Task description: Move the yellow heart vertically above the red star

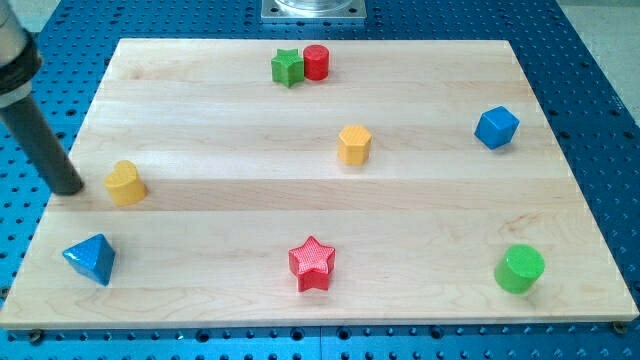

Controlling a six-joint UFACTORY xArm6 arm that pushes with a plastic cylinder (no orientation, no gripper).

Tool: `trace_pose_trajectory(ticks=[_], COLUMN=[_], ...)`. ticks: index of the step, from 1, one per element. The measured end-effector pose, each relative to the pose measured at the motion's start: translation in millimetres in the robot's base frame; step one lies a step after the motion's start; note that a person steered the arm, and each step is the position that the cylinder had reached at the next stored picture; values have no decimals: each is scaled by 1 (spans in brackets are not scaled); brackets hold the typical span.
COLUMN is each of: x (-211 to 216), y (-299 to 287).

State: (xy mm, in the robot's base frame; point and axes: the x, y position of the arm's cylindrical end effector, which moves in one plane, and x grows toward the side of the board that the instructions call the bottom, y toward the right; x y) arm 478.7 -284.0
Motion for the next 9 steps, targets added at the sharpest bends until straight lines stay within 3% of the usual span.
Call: trace_pose_trajectory(ticks=[2,3,5,6,9], x=[4,-14,1,-15,-76], y=[125,182,92,81,238])
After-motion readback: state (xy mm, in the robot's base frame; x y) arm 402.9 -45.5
